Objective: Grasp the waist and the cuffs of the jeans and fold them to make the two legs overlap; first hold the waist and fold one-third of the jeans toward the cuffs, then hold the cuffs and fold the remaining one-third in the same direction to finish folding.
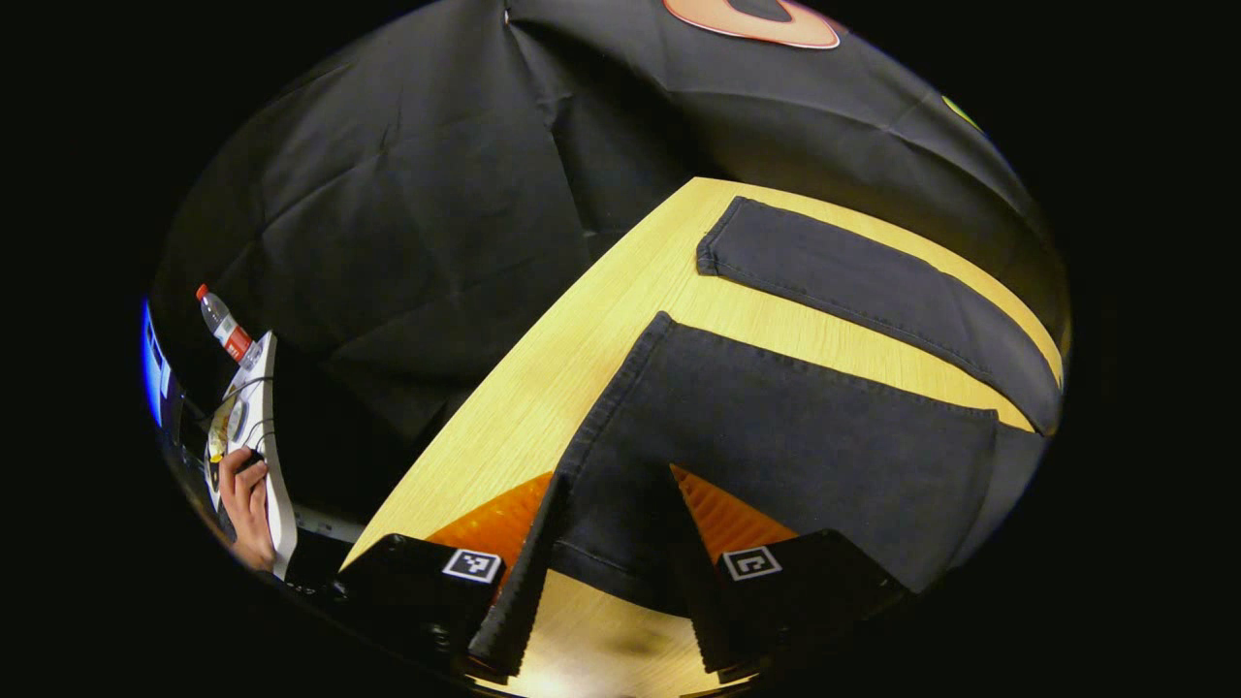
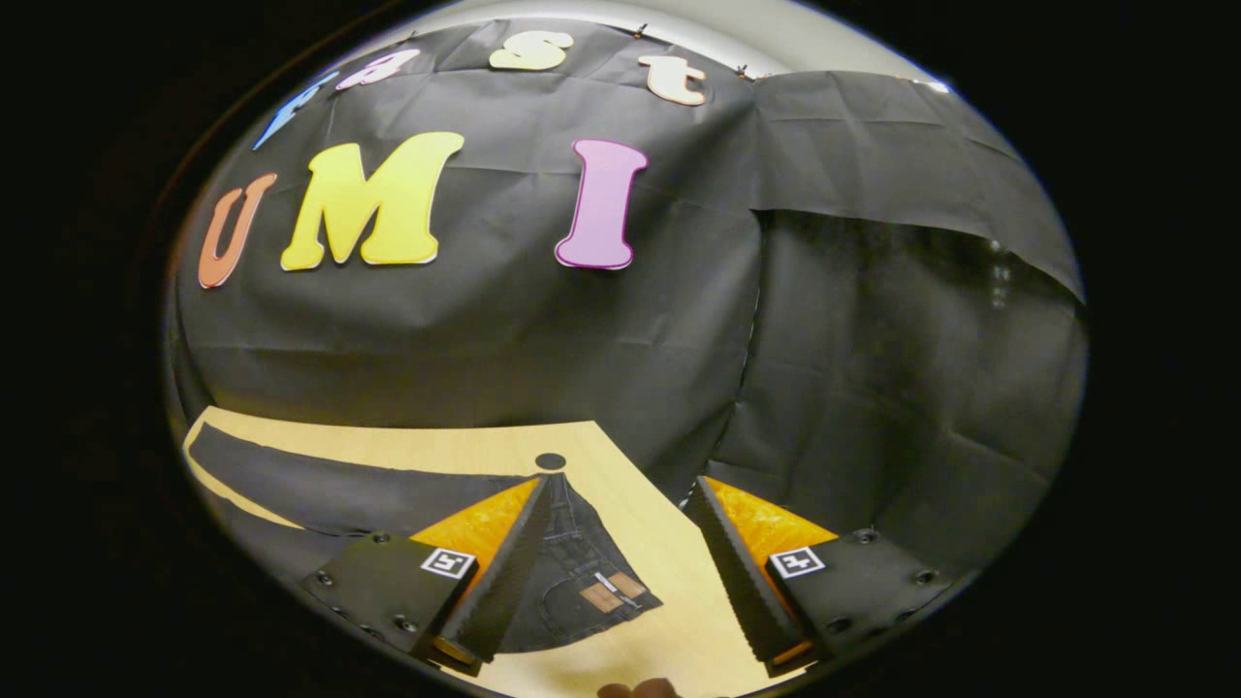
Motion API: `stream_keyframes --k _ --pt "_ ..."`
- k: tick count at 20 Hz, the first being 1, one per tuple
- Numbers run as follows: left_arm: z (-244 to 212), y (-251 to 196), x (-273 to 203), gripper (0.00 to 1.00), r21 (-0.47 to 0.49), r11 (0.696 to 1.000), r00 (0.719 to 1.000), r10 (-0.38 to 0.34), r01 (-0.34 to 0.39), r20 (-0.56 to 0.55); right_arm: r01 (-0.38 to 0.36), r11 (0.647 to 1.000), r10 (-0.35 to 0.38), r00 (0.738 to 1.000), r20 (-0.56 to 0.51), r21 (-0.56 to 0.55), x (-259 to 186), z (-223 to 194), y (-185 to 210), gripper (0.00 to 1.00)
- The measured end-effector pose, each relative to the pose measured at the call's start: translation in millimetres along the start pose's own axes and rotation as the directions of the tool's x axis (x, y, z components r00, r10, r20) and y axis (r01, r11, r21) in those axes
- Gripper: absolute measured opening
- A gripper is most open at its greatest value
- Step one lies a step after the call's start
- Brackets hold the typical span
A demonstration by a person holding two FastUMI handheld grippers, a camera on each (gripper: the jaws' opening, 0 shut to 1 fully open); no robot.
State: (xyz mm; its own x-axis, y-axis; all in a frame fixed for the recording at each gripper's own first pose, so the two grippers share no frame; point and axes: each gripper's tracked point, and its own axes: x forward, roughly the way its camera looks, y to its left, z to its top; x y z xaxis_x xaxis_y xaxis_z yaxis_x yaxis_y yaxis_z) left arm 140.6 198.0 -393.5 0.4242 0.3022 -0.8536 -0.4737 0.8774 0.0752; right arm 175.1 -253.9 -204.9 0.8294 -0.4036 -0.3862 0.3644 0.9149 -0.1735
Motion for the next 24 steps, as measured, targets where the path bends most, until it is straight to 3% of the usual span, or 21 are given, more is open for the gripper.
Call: stream_keyframes --k 4,6,12,14,15,17,19,22,24 --pt "4.2 -13.3 -0.3 0.2 0.037 0.999 0.999 0.032 -0.033 0.008 0.008 1.0 -0.008 1.0 -0.005 0.0 1.2 -3.0 -3.2 0.94" --pt "1.1 -12.1 0.8 0.03 0.031 0.998 0.999 0.045 -0.046 0.026 0.013 1.0 -0.014 1.0 -0.027 -0.003 4.4 -10.6 -7.8 0.94" --pt "-3.8 -8.6 -12.7 0.03 -0.031 0.997 0.997 -0.073 0.073 -0.004 0.041 0.999 -0.04 0.995 -0.096 0.008 3.1 -36.4 -22.3 0.94" --pt "-5.3 -13.0 -18.0 0.07 -0.042 0.994 0.994 -0.104 0.103 -0.016 0.007 1.0 -0.002 0.988 -0.154 0.028 11.1 -49.5 -20.2 0.94" --pt "-5.6 -13.9 -18.7 0.03 -0.058 0.991 0.993 -0.121 0.12 -0.015 -0.007 0.999 0.016 0.978 -0.207 0.041 16.9 -61.9 -19.4 0.93" --pt "-4.9 -12.4 -22.1 0.03 -0.091 0.986 0.989 -0.145 0.143 -0.021 -0.013 0.998 0.037 0.934 -0.355 0.069 26.9 -92.3 -24.8 0.93" --pt "1.9 -10.2 -24.3 0.03 -0.093 0.984 0.988 -0.153 0.152 -0.008 0.041 0.995 0.007 0.884 -0.467 0.092 38.7 -120.4 -35.7 0.93" --pt "6.5 -12.9 -26.0 0.03 -0.078 0.985 0.987 -0.158 0.157 -0.003 0.118 0.986 -0.033 0.828 -0.559 0.116 50.5 -151.6 -49.3 0.94" --pt "4.5 -11.7 -24.0 0.03 -0.098 0.982 0.986 -0.164 0.163 -0.005 0.101 0.989 -0.013 0.794 -0.608 0.11 56.1 -167.6 -45.6 0.93"
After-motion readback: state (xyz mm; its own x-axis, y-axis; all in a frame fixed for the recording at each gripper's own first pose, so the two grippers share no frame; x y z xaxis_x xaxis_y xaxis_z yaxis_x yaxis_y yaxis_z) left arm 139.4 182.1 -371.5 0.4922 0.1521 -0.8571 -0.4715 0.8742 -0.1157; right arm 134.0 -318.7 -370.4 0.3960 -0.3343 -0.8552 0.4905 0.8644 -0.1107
